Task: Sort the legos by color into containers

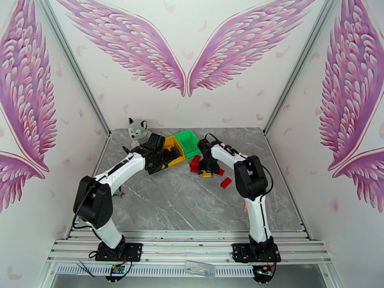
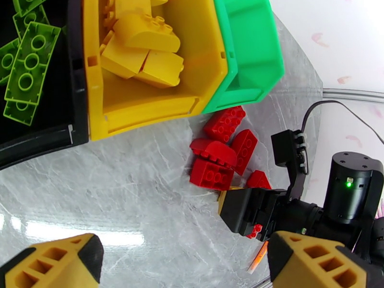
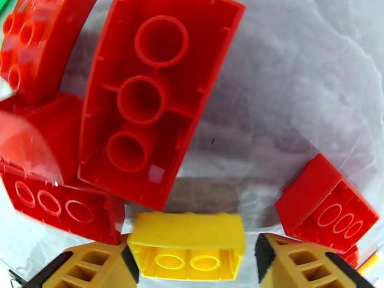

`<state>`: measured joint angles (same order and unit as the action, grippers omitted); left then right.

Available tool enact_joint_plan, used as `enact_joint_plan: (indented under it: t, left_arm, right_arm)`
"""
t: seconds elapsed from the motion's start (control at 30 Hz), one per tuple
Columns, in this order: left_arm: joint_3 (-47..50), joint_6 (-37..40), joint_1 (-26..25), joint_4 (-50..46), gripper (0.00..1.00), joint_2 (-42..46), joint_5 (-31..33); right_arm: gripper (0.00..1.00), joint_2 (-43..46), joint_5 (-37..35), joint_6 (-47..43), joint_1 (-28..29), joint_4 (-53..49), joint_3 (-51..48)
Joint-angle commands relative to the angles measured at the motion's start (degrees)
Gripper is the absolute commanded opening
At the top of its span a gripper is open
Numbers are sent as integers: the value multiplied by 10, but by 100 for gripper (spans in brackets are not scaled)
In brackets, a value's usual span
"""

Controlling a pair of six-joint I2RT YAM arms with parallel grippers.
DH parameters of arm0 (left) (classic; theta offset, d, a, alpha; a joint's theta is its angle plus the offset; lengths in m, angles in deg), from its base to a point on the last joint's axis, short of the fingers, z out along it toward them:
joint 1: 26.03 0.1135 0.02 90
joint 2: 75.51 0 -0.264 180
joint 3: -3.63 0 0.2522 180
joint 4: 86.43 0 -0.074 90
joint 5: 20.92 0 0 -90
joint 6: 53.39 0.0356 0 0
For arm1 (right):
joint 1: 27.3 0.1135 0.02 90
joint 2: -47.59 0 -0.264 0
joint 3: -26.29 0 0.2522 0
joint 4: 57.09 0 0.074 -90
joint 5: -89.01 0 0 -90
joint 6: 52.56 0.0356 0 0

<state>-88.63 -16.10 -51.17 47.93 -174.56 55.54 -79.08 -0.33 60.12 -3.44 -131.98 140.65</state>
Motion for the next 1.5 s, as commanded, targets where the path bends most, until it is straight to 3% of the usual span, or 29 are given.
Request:
enact_joint_plan:
  t: [0.0, 0.13, 0.33, 0.57, 0.77, 0.97, 1.17, 1.3, 1.47]
  left_arm:
    - [-26, -1, 0, -3, 96, -15, -5]
    - [-45, 2, 1, -7, 99, -27, -14]
    - [-73, 1, 16, -2, 99, -49, -39]
    - [-74, -59, 55, 102, 99, -71, -124]
    - [-85, -81, 94, 126, 98, -58, -119]
    - [-84, -69, 117, 103, 98, -29, -106]
    - [-46, -66, 119, 102, 98, 1, -94]
    - [-32, -58, 118, 95, 98, 16, -84]
    - [-52, -11, 103, 37, 98, 11, -60]
  right_arm:
    - [58, -13, 16, -3, -4, -12, 15]
    - [49, 7, 45, 15, -4, 2, -4]
    - [46, 74, 127, 69, -4, 55, -71]
    - [46, 111, 303, 176, -2, 203, -120]
    - [46, 66, 388, 304, 0, 348, -90]
    - [48, -26, 420, 414, 6, 432, 44]
    - [67, -119, 435, 496, 8, 471, 198]
    - [69, -125, 437, 475, 6, 437, 231]
    - [69, -62, 417, 380, -3, 345, 173]
